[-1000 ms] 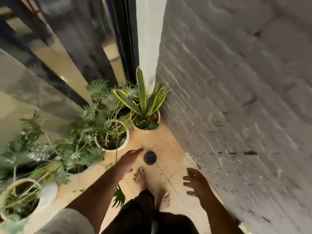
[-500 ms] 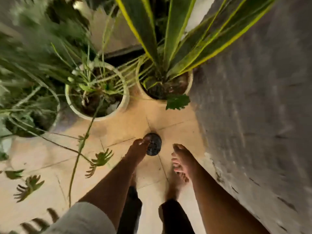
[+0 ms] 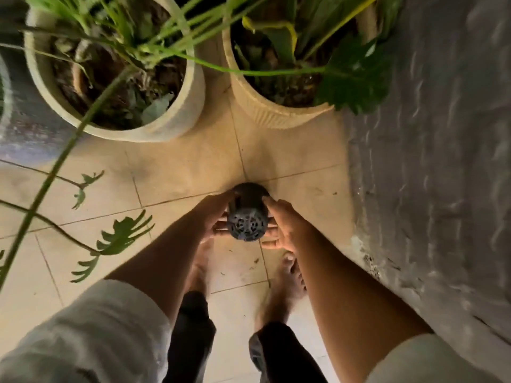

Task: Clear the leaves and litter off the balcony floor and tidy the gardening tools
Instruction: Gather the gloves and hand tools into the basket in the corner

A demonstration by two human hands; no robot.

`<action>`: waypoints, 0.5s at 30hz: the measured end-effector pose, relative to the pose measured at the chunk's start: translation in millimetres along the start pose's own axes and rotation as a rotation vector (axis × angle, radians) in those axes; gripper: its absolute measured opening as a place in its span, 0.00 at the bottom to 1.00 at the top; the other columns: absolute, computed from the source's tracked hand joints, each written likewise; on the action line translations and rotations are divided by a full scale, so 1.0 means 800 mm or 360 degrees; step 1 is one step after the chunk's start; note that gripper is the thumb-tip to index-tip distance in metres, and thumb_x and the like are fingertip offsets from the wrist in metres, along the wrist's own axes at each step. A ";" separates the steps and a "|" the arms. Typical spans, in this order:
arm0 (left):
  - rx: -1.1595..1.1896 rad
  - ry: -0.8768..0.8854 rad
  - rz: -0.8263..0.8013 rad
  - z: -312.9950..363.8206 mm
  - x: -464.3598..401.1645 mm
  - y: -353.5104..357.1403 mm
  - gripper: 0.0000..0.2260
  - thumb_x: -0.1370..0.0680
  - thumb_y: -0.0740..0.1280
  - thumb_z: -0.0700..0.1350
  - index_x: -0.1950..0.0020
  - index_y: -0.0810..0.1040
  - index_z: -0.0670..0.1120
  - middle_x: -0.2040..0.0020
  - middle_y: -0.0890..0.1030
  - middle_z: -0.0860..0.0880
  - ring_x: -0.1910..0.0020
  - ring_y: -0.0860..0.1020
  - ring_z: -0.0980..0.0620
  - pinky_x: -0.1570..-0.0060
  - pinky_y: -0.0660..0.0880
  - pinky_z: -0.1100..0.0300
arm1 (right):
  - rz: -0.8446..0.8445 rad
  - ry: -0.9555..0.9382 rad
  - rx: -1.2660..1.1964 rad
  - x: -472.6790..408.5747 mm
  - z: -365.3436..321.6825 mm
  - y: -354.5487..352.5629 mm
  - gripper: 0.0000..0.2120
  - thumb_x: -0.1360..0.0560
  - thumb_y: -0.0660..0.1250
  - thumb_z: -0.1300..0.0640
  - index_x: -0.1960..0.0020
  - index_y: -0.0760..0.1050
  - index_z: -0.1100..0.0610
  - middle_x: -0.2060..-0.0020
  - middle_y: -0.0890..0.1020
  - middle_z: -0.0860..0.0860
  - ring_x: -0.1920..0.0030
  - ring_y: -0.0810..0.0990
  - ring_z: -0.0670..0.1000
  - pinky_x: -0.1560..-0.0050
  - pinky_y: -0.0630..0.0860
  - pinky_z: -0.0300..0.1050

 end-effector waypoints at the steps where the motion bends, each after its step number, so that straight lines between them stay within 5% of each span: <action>1: 0.0044 0.0048 -0.0018 -0.001 0.013 -0.004 0.14 0.18 0.69 0.56 0.39 0.79 0.49 0.43 0.83 0.43 0.45 0.82 0.43 0.53 0.79 0.51 | -0.0052 -0.0086 0.0024 0.019 -0.002 -0.002 0.33 0.21 0.71 0.40 0.22 0.61 0.43 0.29 0.76 0.56 0.39 0.80 0.62 0.45 0.80 0.67; 4: 0.0087 0.0187 0.0006 0.005 0.085 -0.024 0.16 0.21 0.71 0.47 0.34 0.77 0.48 0.43 0.84 0.47 0.46 0.82 0.47 0.53 0.76 0.53 | -0.0170 -0.0329 0.0123 0.113 -0.019 -0.001 0.25 0.24 0.75 0.53 0.30 0.73 0.40 0.34 0.81 0.50 0.35 0.80 0.57 0.34 0.73 0.70; 8: 0.0193 0.0238 0.0168 0.033 0.233 -0.033 0.07 0.17 0.65 0.43 0.42 0.81 0.44 0.51 0.83 0.46 0.57 0.80 0.48 0.57 0.76 0.57 | -0.0077 -0.0555 0.0291 0.264 -0.043 0.002 0.19 0.30 0.78 0.66 0.42 0.82 0.52 0.45 0.87 0.52 0.47 0.86 0.53 0.43 0.80 0.56; 12: 0.0054 0.0396 0.0238 0.078 0.391 -0.044 0.12 0.21 0.75 0.54 0.46 0.82 0.46 0.53 0.85 0.43 0.55 0.83 0.45 0.50 0.82 0.46 | 0.0116 -0.0941 0.0779 0.437 -0.075 0.018 0.15 0.35 0.83 0.61 0.52 0.83 0.50 0.55 0.88 0.48 0.53 0.88 0.48 0.51 0.83 0.48; 15: -0.0119 0.0560 0.0404 0.105 0.492 -0.065 0.09 0.32 0.78 0.51 0.54 0.84 0.51 0.61 0.87 0.45 0.64 0.85 0.44 0.56 0.86 0.40 | 0.0207 -0.1201 0.0936 0.558 -0.094 0.031 0.16 0.39 0.82 0.58 0.55 0.82 0.45 0.54 0.85 0.42 0.55 0.87 0.45 0.51 0.84 0.46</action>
Point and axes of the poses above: each hand's wrist, its own x-axis away from the middle knuckle, its own y-axis out of the palm, z = x × y, the point moved 6 cm from there along -x, towards the middle knuckle
